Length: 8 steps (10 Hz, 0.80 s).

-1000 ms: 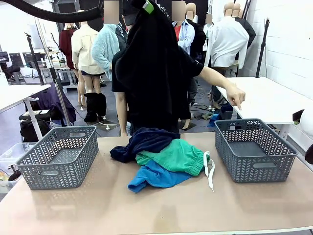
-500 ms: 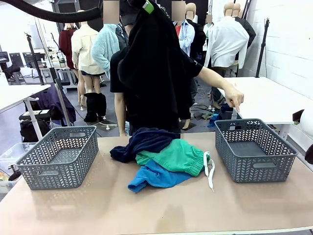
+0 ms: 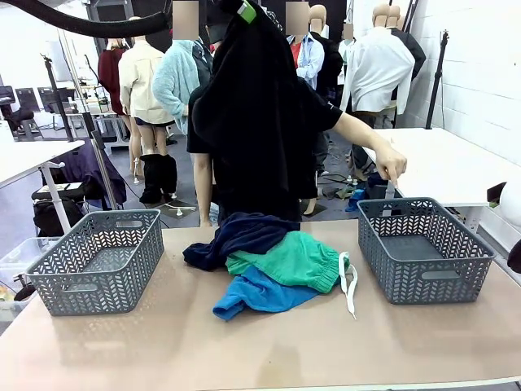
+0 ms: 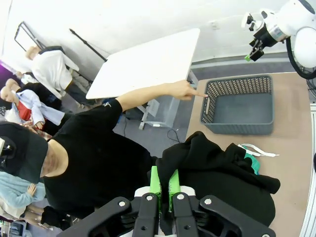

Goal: Sort the tops and bottoms.
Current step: Sort the clothes according to human instructions.

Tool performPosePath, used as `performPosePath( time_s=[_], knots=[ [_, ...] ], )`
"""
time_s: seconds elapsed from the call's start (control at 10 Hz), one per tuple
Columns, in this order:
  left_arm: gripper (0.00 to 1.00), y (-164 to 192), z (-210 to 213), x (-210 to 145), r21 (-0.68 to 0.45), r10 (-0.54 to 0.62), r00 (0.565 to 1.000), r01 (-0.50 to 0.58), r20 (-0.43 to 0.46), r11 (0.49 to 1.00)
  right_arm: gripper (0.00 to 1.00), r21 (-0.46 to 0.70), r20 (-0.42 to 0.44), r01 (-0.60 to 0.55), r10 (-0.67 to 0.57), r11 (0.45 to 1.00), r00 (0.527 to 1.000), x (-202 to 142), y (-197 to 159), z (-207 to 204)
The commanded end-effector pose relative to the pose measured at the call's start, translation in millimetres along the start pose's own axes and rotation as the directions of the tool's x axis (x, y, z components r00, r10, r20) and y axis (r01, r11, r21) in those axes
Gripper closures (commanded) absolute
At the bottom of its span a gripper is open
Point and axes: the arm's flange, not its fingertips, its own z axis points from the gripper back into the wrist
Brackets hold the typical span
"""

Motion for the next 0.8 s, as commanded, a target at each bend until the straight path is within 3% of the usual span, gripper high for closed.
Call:
performPosePath(
  time_s=[0.0,0.2,0.3,0.4,0.7],
  knots=[
    [1.00,3.7,-28.9,19.9,-0.070,-0.036,0.997,0.041,0.071,0.997,0.00,-0.003,-0.010,-0.004,0.004,1.000,1.000,0.1,1.4,0.9],
    [1.00,15.1,-94.1,80.3,-0.170,-0.111,0.970,0.150,0.217,0.974,0.00,-0.003,-0.010,-0.004,0.004,1.000,1.000,0.1,1.4,0.9],
    [1.00,22.3,-124.9,108.9,-0.196,-0.088,0.951,0.151,0.295,0.969,0.00,-0.003,-0.010,-0.004,0.004,1.000,1.000,0.1,1.4,0.9],
    [1.00,24.3,-159.0,131.8,-0.148,-0.125,0.926,0.188,0.357,0.971,0.00,-0.003,-0.010,-0.004,0.004,1.000,1.000,0.1,1.4,0.9],
    [1.00,7.5,-268.9,161.5,-0.266,-0.103,0.932,0.203,0.346,0.942,0.00,-0.003,-0.010,-0.004,0.004,1.000,1.000,0.1,1.4,0.9]
  ],
)
